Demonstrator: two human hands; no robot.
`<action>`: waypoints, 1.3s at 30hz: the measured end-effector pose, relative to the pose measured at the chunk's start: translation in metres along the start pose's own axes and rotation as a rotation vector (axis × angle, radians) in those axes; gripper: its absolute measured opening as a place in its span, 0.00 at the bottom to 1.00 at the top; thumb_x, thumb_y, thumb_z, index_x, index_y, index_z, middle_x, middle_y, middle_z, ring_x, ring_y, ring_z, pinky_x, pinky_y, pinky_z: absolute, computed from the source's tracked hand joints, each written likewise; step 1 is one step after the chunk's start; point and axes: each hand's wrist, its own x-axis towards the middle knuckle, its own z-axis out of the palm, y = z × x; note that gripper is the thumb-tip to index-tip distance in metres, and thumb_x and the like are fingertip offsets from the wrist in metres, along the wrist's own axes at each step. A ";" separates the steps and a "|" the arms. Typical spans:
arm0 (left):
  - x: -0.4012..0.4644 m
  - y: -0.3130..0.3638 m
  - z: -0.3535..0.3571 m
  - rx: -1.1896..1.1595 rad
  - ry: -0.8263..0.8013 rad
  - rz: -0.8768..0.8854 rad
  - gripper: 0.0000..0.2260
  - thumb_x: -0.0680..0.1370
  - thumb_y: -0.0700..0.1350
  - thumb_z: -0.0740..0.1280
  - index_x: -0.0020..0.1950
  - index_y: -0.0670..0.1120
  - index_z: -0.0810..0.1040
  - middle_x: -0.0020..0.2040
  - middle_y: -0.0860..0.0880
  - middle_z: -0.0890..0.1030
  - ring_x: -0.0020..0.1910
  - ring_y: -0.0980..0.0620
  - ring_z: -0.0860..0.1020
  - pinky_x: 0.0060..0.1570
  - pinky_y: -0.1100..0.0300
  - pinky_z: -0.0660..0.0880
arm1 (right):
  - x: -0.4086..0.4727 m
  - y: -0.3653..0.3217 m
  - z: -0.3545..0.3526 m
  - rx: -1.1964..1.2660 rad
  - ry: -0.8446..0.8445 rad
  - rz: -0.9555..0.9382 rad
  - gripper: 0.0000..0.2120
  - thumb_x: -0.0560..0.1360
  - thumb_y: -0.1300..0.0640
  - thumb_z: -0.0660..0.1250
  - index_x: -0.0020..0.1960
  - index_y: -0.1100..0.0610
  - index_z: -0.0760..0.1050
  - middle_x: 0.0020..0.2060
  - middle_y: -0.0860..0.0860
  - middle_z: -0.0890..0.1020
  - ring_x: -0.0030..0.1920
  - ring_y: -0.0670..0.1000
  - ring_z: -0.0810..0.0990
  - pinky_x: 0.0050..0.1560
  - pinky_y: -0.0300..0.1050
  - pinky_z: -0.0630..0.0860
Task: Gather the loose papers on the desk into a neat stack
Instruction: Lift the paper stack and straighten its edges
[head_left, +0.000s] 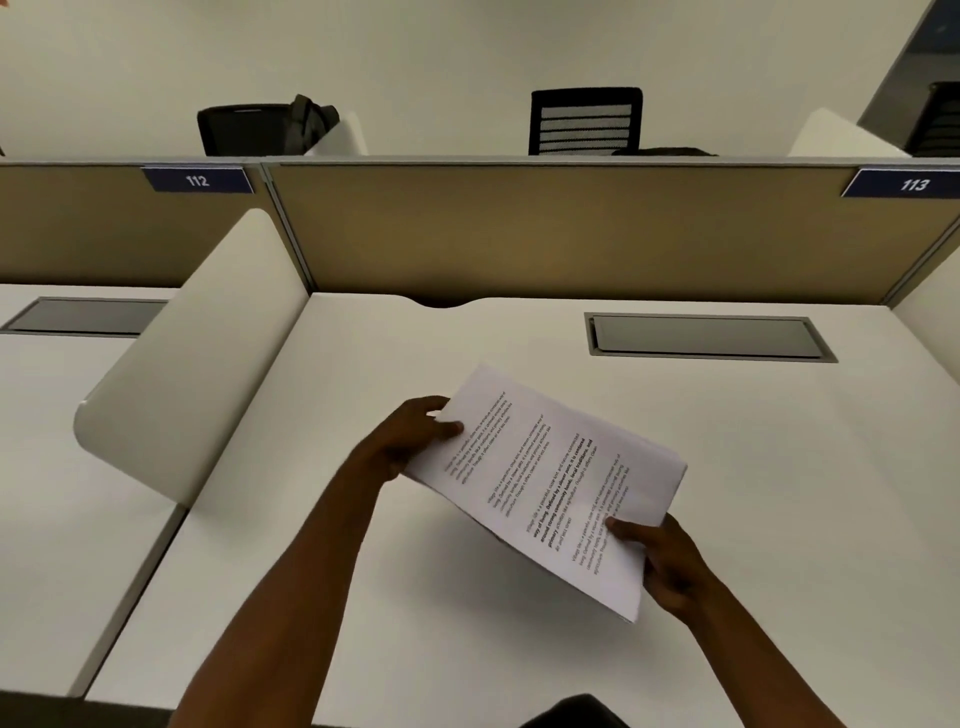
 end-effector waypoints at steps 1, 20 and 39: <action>0.000 0.003 -0.003 -0.069 0.014 -0.027 0.15 0.76 0.47 0.74 0.62 0.47 0.81 0.58 0.41 0.85 0.47 0.47 0.86 0.44 0.51 0.84 | 0.000 0.001 0.002 0.050 -0.008 0.001 0.27 0.63 0.66 0.78 0.61 0.56 0.79 0.59 0.61 0.83 0.57 0.63 0.84 0.51 0.58 0.82; -0.037 -0.034 0.100 -0.863 0.206 -0.127 0.15 0.75 0.48 0.75 0.60 0.48 0.82 0.52 0.44 0.88 0.51 0.43 0.86 0.43 0.49 0.84 | -0.018 -0.019 0.038 0.160 0.038 -0.137 0.27 0.68 0.70 0.71 0.66 0.56 0.75 0.60 0.58 0.83 0.59 0.60 0.83 0.53 0.55 0.83; -0.045 -0.019 0.176 -1.279 0.345 -0.148 0.20 0.78 0.37 0.70 0.70 0.43 0.75 0.59 0.40 0.83 0.55 0.40 0.83 0.43 0.47 0.84 | -0.030 -0.016 0.119 -0.190 0.280 -0.420 0.25 0.69 0.42 0.75 0.64 0.36 0.72 0.63 0.46 0.81 0.57 0.51 0.83 0.50 0.53 0.84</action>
